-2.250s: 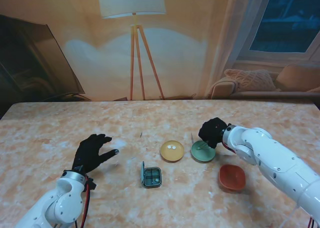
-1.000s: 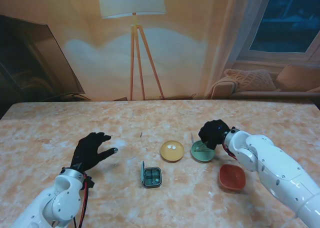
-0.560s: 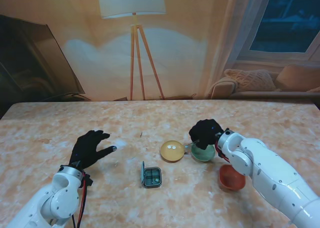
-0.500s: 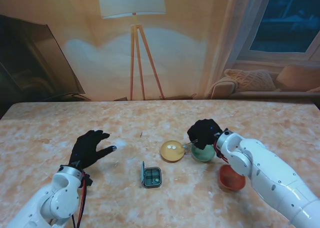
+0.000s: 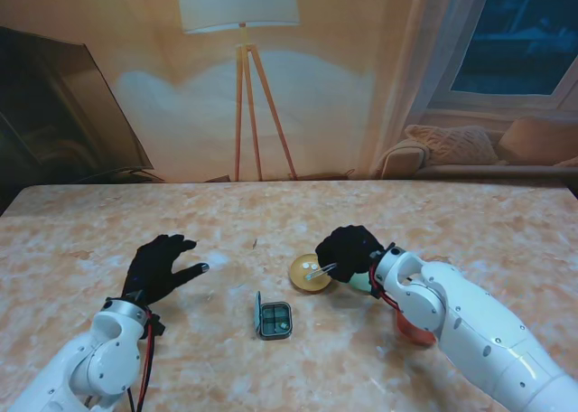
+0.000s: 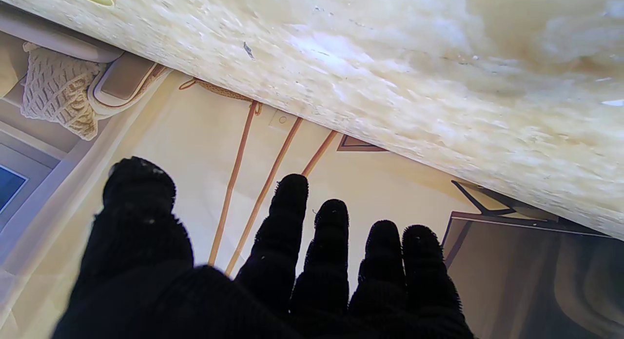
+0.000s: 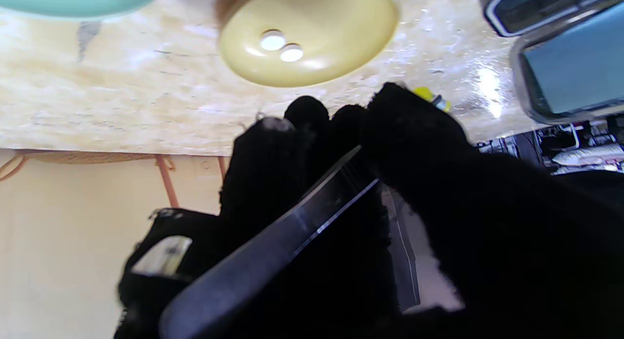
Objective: Refill the pill box with tweezers
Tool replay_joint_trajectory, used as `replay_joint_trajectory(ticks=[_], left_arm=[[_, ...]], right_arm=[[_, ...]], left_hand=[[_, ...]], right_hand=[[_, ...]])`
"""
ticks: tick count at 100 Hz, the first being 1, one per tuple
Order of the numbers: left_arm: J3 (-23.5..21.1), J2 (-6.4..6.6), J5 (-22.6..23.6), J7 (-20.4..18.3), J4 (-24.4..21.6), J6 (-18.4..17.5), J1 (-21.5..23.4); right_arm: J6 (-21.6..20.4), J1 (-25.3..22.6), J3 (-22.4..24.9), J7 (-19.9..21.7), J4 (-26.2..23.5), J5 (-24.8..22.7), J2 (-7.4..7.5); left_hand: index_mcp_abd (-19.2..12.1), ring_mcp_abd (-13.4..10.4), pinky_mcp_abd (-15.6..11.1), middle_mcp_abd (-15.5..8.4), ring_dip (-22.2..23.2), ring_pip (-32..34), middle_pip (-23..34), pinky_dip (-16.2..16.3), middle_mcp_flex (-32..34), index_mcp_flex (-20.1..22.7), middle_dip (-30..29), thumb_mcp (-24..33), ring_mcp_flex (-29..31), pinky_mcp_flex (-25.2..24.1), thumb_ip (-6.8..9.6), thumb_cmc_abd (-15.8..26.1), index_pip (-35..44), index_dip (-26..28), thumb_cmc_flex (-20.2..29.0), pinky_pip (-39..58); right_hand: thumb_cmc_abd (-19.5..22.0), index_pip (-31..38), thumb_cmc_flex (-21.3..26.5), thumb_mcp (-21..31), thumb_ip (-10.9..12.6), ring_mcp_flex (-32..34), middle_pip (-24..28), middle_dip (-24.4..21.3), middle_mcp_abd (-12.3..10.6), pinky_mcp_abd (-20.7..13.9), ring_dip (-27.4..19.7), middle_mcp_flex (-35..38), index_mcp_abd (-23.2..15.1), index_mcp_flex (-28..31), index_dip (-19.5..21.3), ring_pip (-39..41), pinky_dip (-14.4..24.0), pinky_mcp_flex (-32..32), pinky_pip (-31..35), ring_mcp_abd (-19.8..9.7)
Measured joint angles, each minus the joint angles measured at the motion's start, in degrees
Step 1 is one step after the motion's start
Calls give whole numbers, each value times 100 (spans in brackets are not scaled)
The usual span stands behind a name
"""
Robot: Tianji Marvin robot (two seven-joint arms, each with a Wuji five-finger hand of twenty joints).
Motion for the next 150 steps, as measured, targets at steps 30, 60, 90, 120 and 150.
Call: replay_joint_trajectory(ticks=[30, 60, 90, 120, 150], left_arm=[[-95, 14, 37, -97, -135, 34, 86], [-150, 25, 38, -133, -233, 78, 159], [-191, 28, 104, -130, -276, 76, 206], [-210, 36, 105, -145, -315, 81, 248], [-236, 36, 105, -142, -369, 96, 300]], right_arm=[[-240, -94, -220, -3, -32, 234, -64], [-434, -208, -316, 213, -99, 335, -50], [-421, -200, -601, 110, 56, 496, -73], [-298, -67, -887, -106, 320, 596, -166], [-298, -4, -906, 215, 285, 662, -159]], left_hand=[[0, 0, 0, 0, 0, -6, 0, 0, 0, 0, -9, 0, 1, 0, 0, 0, 0, 0, 0, 0], [0, 0, 0, 0, -3, -69, -57, 0, 0, 0, -12, 0, 2, 0, 0, 0, 0, 0, 0, 0], [-1, 0, 0, 0, -4, -70, -58, 0, 0, 0, -12, 0, 2, 0, 0, 0, 0, 0, 0, 0], [-1, 0, 0, 0, -4, -70, -59, 0, 0, 0, -13, 0, 2, 0, 0, 0, 0, 0, 0, 0], [-1, 0, 0, 0, -5, -70, -59, 0, 0, 0, -14, 0, 14, 0, 0, 0, 0, 0, 0, 0]], right_hand=[[0, 0, 0, 0, 1, 0, 0, 0, 0, 1, 0, 1, 5, 0, 0, 0, 1, 1, 2, 0], [7, 0, 1, 0, 1, 1, -3, 0, 0, 2, 0, 1, 13, 0, 0, -12, -10, 1, 5, 1], [16, 0, 2, 0, 1, 1, -12, 0, 0, 3, 0, 1, 23, -2, 0, -46, -13, 1, 5, 3], [114, 0, 4, -8, 1, -38, -78, 0, 5, 9, 0, -16, 69, -35, 0, -165, -21, -54, 6, 21], [324, -71, 82, -10, 1, -549, -383, -12, 186, 36, -206, -478, 146, -310, 0, -380, -65, -570, -152, 131]])
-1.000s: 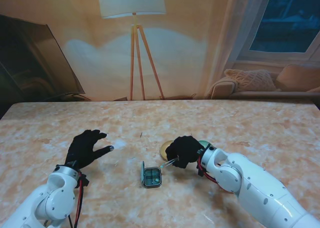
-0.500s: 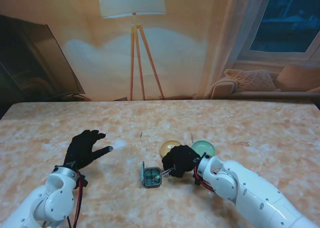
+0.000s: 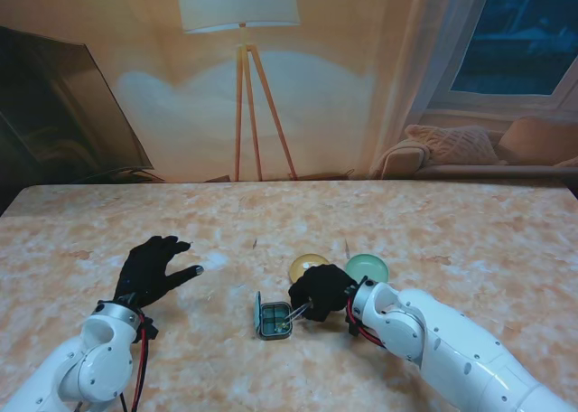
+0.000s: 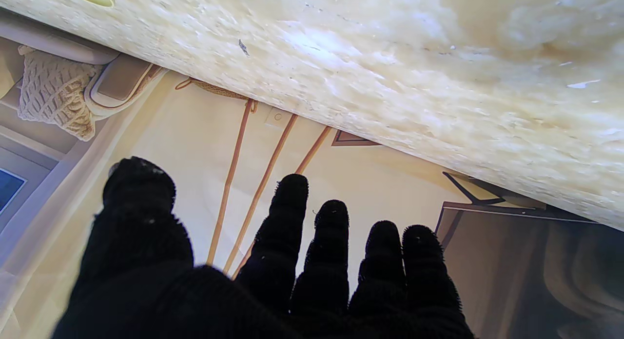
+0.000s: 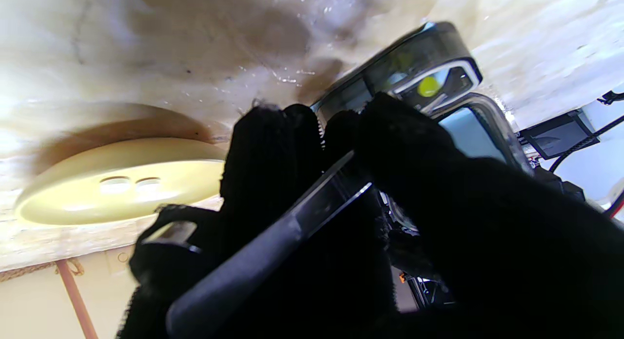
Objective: Refill the pill box with tweezers
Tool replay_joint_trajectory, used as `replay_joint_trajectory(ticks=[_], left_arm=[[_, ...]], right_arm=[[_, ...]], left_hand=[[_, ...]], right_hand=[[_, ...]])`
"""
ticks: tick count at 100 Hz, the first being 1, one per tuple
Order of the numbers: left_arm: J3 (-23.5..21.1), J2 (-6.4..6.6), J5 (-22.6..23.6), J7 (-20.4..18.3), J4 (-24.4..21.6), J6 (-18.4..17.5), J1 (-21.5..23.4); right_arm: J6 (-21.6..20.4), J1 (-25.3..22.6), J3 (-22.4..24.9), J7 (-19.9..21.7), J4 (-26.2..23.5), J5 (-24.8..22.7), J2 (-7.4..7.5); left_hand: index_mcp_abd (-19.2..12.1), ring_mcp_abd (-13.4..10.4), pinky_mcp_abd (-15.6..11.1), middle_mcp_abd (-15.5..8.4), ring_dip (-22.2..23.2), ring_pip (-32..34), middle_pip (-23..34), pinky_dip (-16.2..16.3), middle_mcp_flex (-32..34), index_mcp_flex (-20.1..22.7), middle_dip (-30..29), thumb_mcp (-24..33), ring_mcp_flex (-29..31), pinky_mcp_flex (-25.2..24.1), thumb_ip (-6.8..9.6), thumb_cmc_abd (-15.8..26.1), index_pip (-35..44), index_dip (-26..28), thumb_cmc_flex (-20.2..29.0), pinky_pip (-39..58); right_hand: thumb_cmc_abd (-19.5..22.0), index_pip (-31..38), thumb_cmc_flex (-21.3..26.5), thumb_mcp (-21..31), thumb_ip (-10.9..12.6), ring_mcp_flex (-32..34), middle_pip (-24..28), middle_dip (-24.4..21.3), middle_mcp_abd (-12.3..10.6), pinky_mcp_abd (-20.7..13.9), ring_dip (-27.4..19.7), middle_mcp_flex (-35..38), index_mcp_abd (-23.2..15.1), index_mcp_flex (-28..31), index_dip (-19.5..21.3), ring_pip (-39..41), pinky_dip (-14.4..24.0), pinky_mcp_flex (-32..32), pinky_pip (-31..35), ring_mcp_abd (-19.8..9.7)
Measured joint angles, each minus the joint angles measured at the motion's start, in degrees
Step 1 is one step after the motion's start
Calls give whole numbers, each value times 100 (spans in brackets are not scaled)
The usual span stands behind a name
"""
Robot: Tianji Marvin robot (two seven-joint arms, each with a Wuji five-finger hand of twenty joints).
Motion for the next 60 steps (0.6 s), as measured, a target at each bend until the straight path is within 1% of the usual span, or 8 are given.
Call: replay_joint_trajectory(ticks=[5, 24, 39, 42, 60], left_arm=[[0, 0, 0, 2, -1, 0, 1], [-2, 0, -2, -6, -14, 5, 10], [-20, 0, -13, -51, -57, 28, 38], [-20, 0, -14, -59, -59, 31, 39], [-18, 3, -16, -83, -74, 43, 45]], right_arm=[[3, 6, 0, 45, -19, 4, 7], [44, -12, 55, 18, -59, 9, 8], [149, -129, 301, -3, -192, -57, 6], [181, -155, 356, 6, -230, -72, 7], [341, -221, 577, 76, -399, -206, 36]], left_hand=[[0, 0, 0, 0, 0, 0, 0, 0, 0, 0, 0, 0, 0, 0, 0, 0, 0, 0, 0, 0], [0, 0, 0, 0, 0, 0, 0, 0, 0, 0, 0, 0, 0, 0, 0, 0, 0, 0, 0, 0], [0, 0, 0, 0, 0, 0, 0, 0, 0, 0, 0, 0, 0, 0, 0, 0, 0, 0, 0, 40], [0, 0, 0, 0, 0, 0, 0, 0, 0, 0, 0, 0, 0, 0, 0, 0, 0, 0, 0, 46], [0, 0, 0, 0, 0, 0, 0, 0, 0, 0, 0, 0, 0, 0, 0, 0, 0, 0, 0, 48]], right_hand=[[90, -43, 0, 0, 0, -9, 0, 0, 1, 1, -3, -2, 5, -50, 0, -1, -1, -8, -7, 2], [153, -92, 4, 0, 0, -36, 0, 0, 2, 2, -4, -5, 5, -54, 0, -2, -14, -37, -17, 7], [153, -92, 4, 0, 0, -37, 4, 0, 2, 2, -5, -5, 5, -54, 1, -2, -19, -38, -17, 7], [218, -92, 4, 0, 0, -37, 5, 0, 2, 2, -5, -5, 5, -54, 1, -2, -19, -38, -17, 7], [238, -93, 4, -37, 0, -37, 12, 0, 2, 3, 55, -5, 5, -54, 1, -2, -29, -38, -17, 7]])
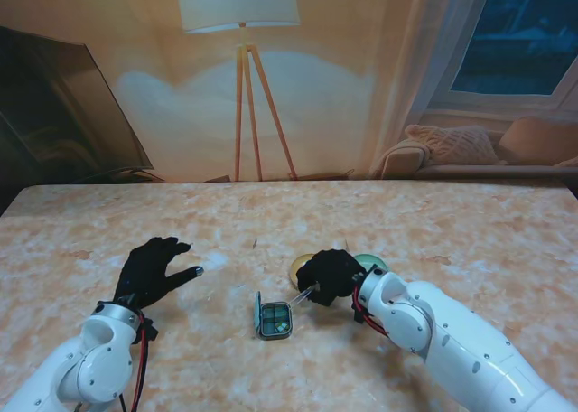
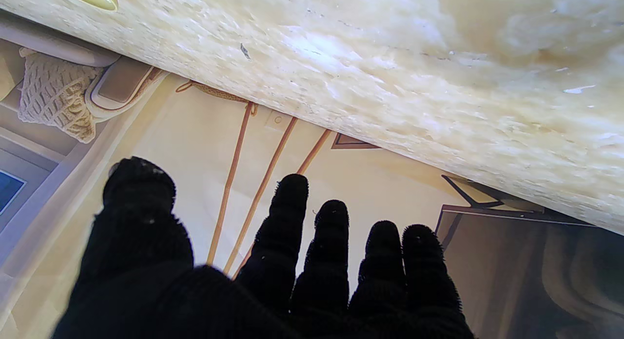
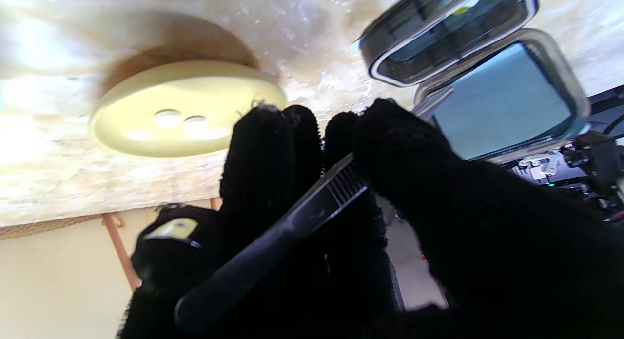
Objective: Refill the pill box with tweezers
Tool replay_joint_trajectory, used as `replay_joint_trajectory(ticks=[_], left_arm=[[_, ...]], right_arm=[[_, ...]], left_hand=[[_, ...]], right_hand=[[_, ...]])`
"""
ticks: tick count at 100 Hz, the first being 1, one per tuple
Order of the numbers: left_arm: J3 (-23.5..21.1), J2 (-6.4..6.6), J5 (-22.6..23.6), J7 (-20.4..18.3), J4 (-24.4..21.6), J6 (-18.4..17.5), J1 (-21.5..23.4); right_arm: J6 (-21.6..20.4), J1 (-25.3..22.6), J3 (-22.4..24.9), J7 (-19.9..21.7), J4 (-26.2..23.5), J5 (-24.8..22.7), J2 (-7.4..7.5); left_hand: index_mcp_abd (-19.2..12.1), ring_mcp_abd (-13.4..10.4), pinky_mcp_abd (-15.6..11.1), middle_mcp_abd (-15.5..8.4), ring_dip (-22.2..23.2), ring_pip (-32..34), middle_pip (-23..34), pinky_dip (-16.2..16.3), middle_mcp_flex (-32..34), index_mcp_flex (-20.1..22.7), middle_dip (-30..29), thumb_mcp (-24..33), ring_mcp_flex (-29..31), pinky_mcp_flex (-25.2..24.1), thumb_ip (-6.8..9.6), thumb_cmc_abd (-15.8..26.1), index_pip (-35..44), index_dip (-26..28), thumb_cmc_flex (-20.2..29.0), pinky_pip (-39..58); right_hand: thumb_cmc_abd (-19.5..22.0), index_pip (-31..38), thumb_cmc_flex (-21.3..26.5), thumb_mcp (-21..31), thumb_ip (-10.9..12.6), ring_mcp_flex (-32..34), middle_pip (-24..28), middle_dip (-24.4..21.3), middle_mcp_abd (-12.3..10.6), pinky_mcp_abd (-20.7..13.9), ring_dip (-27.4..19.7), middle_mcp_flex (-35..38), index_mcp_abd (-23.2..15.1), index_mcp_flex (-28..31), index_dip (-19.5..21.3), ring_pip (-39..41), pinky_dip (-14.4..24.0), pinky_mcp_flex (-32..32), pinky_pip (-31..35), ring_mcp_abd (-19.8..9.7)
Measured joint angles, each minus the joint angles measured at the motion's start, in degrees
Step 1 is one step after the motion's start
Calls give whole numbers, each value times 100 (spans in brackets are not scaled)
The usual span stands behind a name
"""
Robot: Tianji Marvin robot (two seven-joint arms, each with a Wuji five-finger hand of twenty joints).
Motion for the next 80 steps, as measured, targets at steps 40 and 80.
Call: replay_joint_trajectory(ticks=[40, 80], left_arm=[[-10, 18, 80, -88, -30, 32, 10], [-19, 28, 99, -132, -35, 31, 10]], right_arm=[[663, 287, 15, -325, 353, -402, 3], [1170, 903, -488, -366, 966, -527, 18]], left_hand=[[0, 0, 0, 0, 0, -1, 0, 0, 0, 0, 0, 0, 0, 0, 1, 0, 0, 0, 0, 0], [0, 0, 0, 0, -1, -1, -1, 0, 0, 0, -1, 0, 0, 0, 1, 0, 0, 0, 0, -45]], right_hand=[[125, 0, -4, -82, 0, 1, 5, 0, 0, 0, 82, 0, 0, -1, -9, -1, -9, 10, 0, 0], [198, 0, -9, -159, 0, 1, 13, 0, 0, 0, 145, 0, 54, -70, -12, -1, -11, 12, 0, 0]])
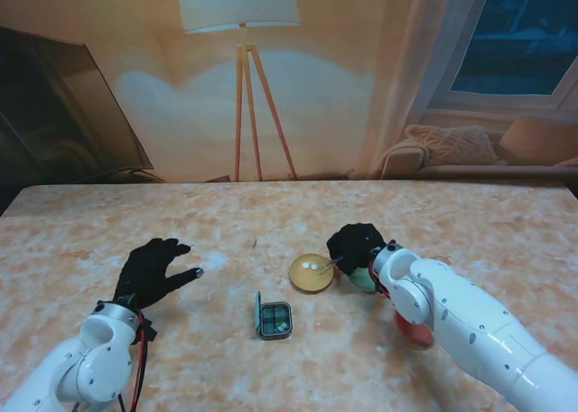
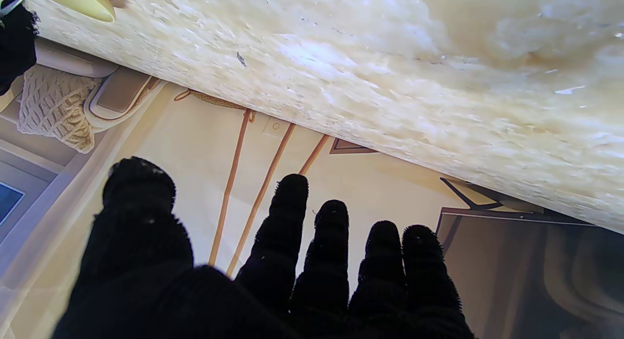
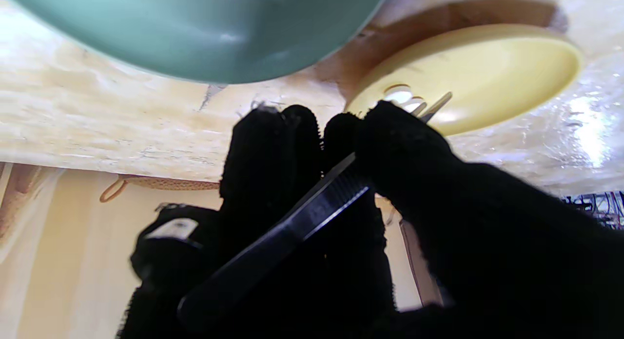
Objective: Refill the pill box with tweezers
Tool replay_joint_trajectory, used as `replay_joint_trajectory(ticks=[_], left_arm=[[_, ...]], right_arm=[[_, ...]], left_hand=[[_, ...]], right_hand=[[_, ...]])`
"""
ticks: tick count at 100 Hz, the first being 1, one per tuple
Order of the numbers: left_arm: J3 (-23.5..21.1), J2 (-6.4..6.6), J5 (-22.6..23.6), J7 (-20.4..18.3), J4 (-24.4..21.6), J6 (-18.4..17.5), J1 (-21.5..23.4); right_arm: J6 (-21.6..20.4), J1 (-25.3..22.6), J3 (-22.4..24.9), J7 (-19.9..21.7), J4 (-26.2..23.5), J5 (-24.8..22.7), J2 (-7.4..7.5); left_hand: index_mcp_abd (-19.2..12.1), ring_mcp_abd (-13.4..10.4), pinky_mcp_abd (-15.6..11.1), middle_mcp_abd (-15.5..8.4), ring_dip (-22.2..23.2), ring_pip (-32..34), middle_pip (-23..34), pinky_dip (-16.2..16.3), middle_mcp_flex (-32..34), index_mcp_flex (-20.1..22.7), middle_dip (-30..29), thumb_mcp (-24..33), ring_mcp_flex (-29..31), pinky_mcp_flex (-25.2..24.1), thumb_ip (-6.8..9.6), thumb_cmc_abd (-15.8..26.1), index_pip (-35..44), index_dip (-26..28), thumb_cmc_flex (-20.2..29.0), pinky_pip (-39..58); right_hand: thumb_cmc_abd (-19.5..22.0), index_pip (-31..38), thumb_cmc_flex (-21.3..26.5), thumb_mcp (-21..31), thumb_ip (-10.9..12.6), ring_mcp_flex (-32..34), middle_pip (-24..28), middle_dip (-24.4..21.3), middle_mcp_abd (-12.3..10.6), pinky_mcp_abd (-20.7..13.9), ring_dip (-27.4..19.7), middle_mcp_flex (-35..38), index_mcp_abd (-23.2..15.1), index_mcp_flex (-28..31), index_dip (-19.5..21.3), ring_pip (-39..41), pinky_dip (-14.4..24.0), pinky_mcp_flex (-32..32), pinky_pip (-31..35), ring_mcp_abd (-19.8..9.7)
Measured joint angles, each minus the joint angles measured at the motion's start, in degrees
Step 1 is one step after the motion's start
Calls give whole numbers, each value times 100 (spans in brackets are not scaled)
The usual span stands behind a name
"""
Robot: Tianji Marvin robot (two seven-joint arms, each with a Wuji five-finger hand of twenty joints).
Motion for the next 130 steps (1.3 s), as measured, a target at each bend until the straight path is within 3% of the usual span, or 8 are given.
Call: replay_joint_trajectory(ticks=[46, 130], left_arm=[[-39, 6, -18, -40, -23, 2, 29], [-55, -3, -112, 72, 35, -13, 63]], right_arm=[[234, 574, -715, -92, 451, 98, -80], [441, 1141, -1473, -36, 830, 231, -251]], left_hand=[[0, 0, 0, 0, -1, 0, -1, -1, 0, 0, -1, 0, 0, 0, 0, 0, 0, 0, 0, -1], [0, -1, 0, 0, -2, -1, -1, -1, 0, 0, -1, 0, -37, 0, 0, 0, 0, 0, -1, -16]], right_hand=[[89, -123, -74, -44, 0, -117, 64, -13, 58, -2, 28, -245, 67, -121, -52, -73, -16, -67, -120, 0], [226, -413, -140, -45, 4, -252, 81, -24, 98, -14, 148, -415, 72, -141, -53, -197, -37, -181, -241, 0]])
